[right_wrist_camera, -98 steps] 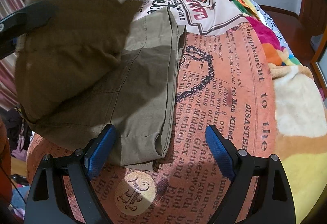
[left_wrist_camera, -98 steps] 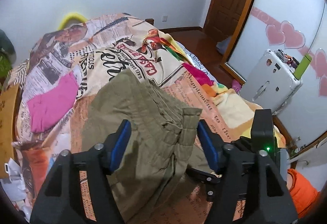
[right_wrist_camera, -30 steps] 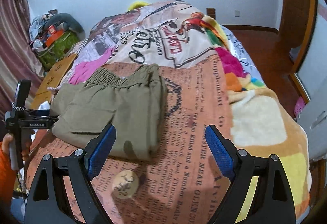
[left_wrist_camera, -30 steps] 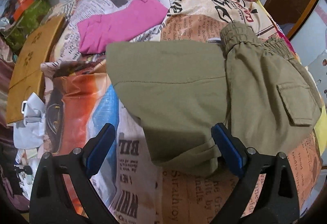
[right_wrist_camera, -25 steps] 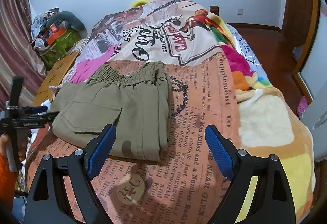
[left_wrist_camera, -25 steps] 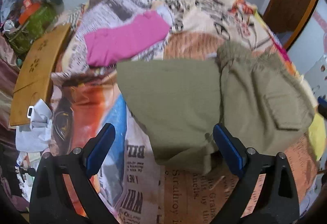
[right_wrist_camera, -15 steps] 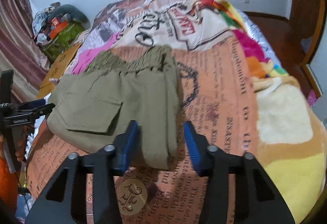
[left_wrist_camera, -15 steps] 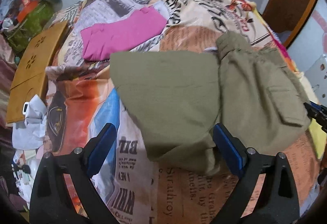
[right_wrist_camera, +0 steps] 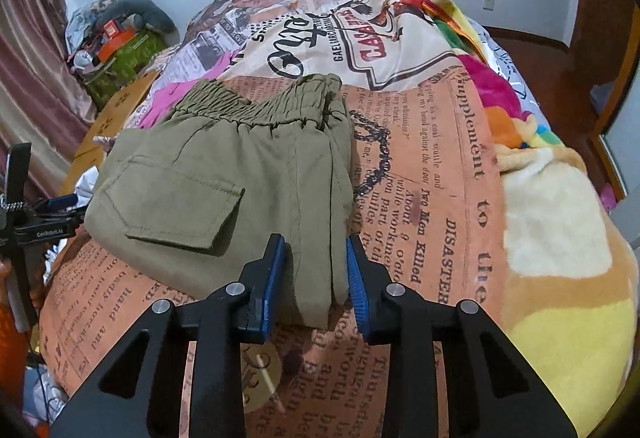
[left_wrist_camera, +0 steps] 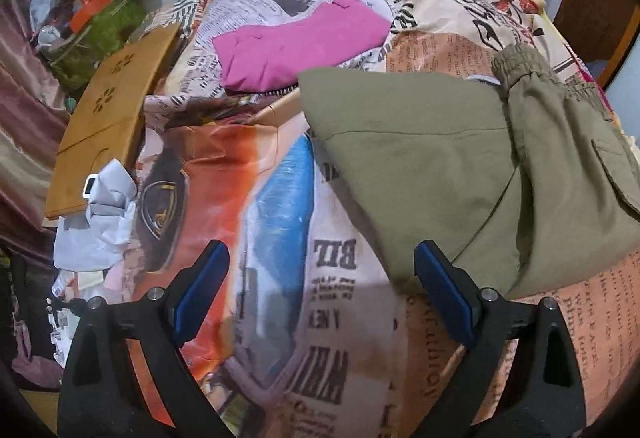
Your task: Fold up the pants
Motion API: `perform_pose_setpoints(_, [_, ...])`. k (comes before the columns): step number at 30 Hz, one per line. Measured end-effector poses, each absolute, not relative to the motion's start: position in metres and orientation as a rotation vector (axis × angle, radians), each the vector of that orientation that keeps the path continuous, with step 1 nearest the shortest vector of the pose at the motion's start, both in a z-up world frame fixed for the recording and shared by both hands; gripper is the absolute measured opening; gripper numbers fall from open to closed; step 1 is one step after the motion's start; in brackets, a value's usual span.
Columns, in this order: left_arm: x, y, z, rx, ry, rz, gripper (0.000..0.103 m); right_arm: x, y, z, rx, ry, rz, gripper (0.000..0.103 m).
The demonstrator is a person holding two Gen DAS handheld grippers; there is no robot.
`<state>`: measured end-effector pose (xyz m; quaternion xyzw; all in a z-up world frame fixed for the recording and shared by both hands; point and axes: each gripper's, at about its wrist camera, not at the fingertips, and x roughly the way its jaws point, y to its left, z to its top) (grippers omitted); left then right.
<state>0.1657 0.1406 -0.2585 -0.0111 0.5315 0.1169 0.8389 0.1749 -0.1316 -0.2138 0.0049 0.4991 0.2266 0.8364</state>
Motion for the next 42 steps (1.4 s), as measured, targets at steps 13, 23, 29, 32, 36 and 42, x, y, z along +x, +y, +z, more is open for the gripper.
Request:
perform_pose_setpoints(13, [0.216, 0.118, -0.181, -0.039, 0.928, 0.143, 0.096, 0.209, -0.131, -0.172, 0.015, 0.957, 0.495, 0.037])
perform_pose_setpoints(23, [0.277, 0.068, -0.19, 0.007, 0.949, 0.025, 0.096, 0.254, -0.118, -0.192, 0.032, 1.0, 0.566, 0.038])
perform_pose_setpoints(29, [0.297, 0.043, -0.215, 0.046, 0.999, -0.05, 0.096, 0.277, -0.11, -0.215, 0.061, 1.059, 0.59, 0.038])
perform_pose_setpoints(32, [0.3, 0.034, -0.227, 0.079, 1.014, -0.068, 0.094, 0.281, -0.102, -0.225, 0.044, 1.077, 0.614, 0.038])
perform_pose_setpoints(36, [0.302, 0.032, -0.241, 0.054, 1.045, -0.083, 0.087, 0.283, -0.095, -0.227, 0.01, 1.067, 0.631, 0.038])
perform_pose_setpoints(42, [0.3, 0.04, -0.255, -0.013, 1.054, -0.085, 0.084, 0.28, -0.088, -0.228, -0.077, 1.044, 0.638, 0.029])
